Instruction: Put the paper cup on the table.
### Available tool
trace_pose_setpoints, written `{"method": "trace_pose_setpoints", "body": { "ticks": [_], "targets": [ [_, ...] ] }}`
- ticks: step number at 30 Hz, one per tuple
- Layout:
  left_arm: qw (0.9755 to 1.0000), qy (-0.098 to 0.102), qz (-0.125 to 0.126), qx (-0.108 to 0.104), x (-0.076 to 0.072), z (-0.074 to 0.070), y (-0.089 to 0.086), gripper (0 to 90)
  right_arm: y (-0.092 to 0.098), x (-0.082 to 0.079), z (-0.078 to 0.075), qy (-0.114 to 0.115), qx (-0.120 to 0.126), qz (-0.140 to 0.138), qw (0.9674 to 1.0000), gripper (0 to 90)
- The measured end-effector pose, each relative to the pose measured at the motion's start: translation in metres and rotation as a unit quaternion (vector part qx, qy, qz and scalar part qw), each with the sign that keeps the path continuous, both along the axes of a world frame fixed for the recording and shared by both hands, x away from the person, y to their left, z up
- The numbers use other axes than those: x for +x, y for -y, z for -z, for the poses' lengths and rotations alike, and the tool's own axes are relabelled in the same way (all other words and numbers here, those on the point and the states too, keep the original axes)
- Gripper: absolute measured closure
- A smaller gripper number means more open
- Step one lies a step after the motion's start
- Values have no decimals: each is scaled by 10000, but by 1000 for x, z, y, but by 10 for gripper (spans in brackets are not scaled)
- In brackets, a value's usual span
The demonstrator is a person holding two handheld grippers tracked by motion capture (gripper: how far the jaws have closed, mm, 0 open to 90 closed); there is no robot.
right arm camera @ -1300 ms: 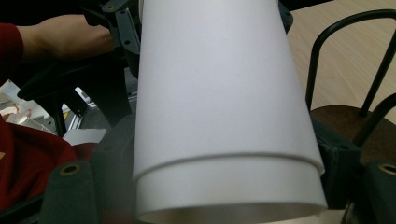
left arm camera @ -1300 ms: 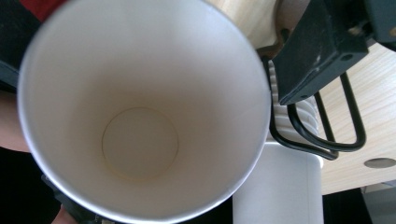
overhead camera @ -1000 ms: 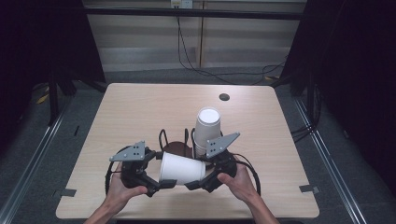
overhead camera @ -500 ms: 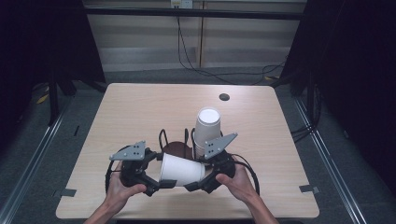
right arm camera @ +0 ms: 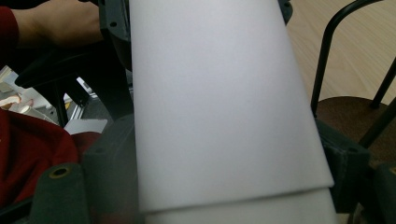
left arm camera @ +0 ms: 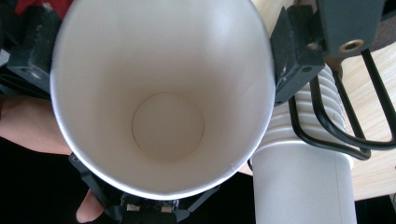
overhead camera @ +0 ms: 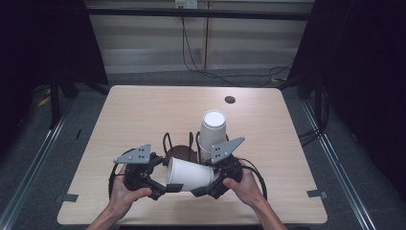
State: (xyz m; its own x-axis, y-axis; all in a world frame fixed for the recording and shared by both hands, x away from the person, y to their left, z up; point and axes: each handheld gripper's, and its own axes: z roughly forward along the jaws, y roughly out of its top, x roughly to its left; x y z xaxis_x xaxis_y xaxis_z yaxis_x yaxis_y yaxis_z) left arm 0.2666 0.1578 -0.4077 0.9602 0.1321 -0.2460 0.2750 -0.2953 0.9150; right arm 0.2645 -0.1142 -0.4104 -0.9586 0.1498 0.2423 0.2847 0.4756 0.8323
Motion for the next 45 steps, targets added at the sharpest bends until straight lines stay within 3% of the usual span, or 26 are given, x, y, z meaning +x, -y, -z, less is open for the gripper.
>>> {"method": "trace_pose_setpoints", "body": {
  "ticks": [7, 26, 36, 45],
  "targets": [
    [9999, -82, -20, 143, 3, 1, -1, 152, -1, 0, 0, 27, 4, 94, 10000, 138],
    [9990, -147, -260, 334, 8, -1, -14, 152, 15, 1, -6, 92, 215, 520, 9984, 141],
    [9981, -187, -310, 503, 8, 0, -16, 151, 24, 2, -7, 236, 256, 1024, 9941, 141],
    [9969, -208, -384, 660, 7, 0, -21, 151, 29, 1, -9, 303, 263, 1294, 9908, 142]
  ]
}}
